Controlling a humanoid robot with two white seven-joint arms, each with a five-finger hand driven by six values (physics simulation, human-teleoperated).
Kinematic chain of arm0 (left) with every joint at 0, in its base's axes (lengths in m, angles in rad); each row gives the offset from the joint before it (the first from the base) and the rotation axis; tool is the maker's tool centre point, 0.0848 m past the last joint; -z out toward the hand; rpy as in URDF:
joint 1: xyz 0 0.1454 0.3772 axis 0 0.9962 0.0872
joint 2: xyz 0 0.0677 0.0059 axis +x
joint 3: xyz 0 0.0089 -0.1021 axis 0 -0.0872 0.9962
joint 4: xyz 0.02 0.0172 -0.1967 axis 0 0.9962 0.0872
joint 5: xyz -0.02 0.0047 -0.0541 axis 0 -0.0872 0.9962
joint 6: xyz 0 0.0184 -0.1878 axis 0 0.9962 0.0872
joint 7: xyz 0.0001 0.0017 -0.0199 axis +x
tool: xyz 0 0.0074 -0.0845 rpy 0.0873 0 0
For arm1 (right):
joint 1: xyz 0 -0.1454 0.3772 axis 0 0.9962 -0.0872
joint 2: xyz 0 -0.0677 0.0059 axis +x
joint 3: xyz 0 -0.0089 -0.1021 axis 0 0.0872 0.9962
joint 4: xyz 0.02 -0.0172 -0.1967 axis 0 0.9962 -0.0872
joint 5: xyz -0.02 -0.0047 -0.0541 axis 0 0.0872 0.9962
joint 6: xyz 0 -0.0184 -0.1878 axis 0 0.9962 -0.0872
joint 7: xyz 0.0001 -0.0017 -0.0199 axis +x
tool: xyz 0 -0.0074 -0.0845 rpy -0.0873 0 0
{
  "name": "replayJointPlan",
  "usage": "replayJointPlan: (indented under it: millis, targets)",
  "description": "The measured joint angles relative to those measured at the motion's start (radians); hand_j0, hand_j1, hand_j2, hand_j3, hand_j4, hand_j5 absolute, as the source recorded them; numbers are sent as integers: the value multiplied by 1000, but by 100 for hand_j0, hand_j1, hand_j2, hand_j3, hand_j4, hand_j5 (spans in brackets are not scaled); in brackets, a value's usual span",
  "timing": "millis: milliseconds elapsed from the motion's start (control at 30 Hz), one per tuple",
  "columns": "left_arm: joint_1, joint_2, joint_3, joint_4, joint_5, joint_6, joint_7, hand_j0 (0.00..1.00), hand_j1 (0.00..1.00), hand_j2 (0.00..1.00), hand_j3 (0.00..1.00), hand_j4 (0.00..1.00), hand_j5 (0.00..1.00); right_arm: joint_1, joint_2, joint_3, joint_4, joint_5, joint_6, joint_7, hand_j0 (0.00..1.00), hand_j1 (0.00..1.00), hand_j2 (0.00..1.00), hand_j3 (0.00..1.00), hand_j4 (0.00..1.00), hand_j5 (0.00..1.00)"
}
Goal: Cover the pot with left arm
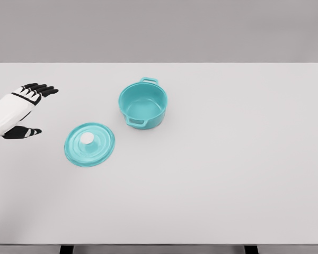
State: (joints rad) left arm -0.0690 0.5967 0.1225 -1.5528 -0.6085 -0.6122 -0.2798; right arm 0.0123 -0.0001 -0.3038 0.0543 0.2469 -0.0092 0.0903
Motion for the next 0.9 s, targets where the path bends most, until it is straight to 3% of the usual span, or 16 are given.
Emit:
replayJointPlan:
  millis: [200, 300, 500, 600, 900]
  targets:
    - [0, 2, -2, -3, 0, 0, 0, 100, 100, 100, 100, 100, 100, 0, 0, 0, 0, 0, 0, 0, 100, 100, 100, 100, 100, 100]
    - [15, 74, -14, -33, -2, 0, -1, 100, 100, 100, 100, 100, 100, 0, 0, 0, 0, 0, 0, 0, 100, 100, 100, 100, 100, 100]
    - [5, 264, -180, -119, 148, 0, 1, 99, 99, 99, 99, 99, 99, 0, 0, 0, 0, 0, 0, 0, 100, 100, 100, 100, 100, 100]
    - [2, 330, -240, -153, 215, 0, 3, 90, 90, 90, 90, 90, 90, 0, 0, 0, 0, 0, 0, 0, 100, 100, 100, 100, 100, 100]
    - [-51, 355, -355, -173, 244, 0, 6, 82, 82, 82, 82, 82, 82, 0, 0, 0, 0, 0, 0, 0, 100, 100, 100, 100, 100, 100]
